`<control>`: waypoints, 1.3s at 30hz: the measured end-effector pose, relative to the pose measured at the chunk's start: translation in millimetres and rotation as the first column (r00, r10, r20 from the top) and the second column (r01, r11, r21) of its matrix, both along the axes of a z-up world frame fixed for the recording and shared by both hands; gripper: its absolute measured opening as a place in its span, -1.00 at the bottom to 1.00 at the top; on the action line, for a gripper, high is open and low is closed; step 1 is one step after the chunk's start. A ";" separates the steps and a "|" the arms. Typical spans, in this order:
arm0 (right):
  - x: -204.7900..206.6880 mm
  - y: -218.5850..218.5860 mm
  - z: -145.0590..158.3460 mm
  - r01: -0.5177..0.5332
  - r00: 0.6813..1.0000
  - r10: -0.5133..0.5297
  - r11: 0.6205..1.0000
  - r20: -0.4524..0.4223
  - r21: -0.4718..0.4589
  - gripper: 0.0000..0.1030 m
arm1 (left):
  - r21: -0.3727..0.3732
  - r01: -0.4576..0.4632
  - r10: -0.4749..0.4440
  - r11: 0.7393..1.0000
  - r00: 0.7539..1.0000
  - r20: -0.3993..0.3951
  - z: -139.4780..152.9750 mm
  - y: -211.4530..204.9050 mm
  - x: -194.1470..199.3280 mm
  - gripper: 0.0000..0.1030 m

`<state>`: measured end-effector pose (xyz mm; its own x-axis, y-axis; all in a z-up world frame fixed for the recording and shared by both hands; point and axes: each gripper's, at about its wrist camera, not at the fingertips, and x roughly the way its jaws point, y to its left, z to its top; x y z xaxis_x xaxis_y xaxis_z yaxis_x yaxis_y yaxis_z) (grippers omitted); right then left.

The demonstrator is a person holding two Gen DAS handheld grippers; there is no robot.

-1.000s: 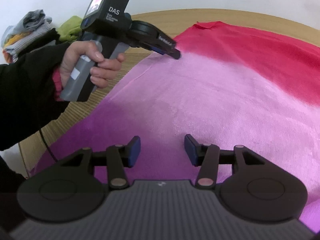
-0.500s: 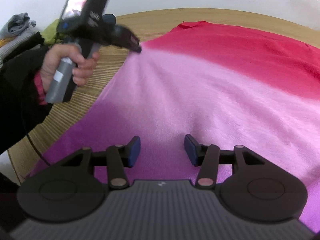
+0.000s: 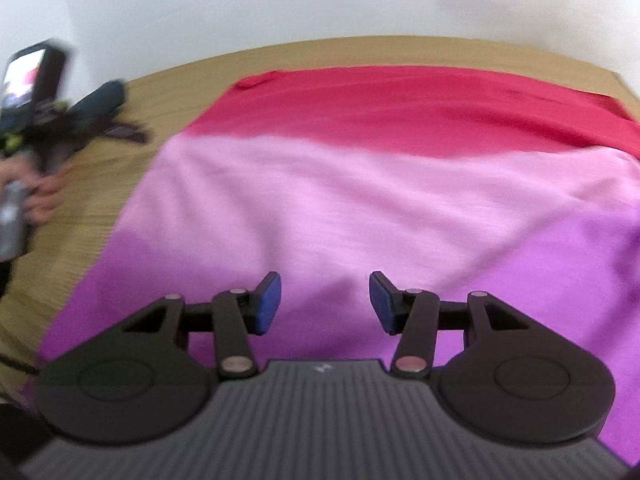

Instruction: Fold clothes

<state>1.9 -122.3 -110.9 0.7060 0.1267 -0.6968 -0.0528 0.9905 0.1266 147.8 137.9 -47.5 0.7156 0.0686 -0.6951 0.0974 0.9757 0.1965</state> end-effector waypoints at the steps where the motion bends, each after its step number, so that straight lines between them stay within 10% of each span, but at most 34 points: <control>1: -5.3 -10.3 2.1 0.031 1.000 -0.031 1.000 0.005 -0.002 0.00 | -0.014 0.020 -0.020 1.000 1.000 -0.011 3.3 -4.7 -9.4 0.00; 7: -39.2 -90.7 17.3 0.209 0.977 -0.207 0.977 0.056 -0.029 0.00 | -0.158 0.182 -0.195 0.970 0.978 -0.070 15.0 -82.8 -51.6 0.04; 21: -129.7 -320.7 32.7 0.365 0.926 -0.355 0.929 0.131 -0.064 0.00 | -0.225 0.392 -0.411 0.892 0.910 -0.043 13.2 -347.2 -136.9 0.10; 26: -142.8 -396.6 35.8 0.428 0.898 -0.425 0.904 0.113 -0.009 0.00 | -0.253 0.490 -0.520 0.834 0.852 -0.063 17.3 -432.4 -161.8 0.10; 31: -133.1 -447.6 36.4 0.463 0.879 -0.463 0.886 0.110 0.029 0.00 | -0.254 0.611 -0.636 0.750 0.771 -0.027 23.7 -515.1 -166.7 0.14; 39: -91.4 -513.9 28.9 0.399 0.915 -0.398 0.917 0.064 -0.017 0.00 | -0.362 0.616 -0.666 0.700 0.745 -0.020 6.1 -638.5 -119.6 0.15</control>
<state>-89.4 -636.2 -82.0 0.7328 -0.1929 -0.6525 0.3408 0.9341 0.1067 28.2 -500.6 -41.4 0.3977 -0.6079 -0.6872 0.7236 0.6684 -0.1724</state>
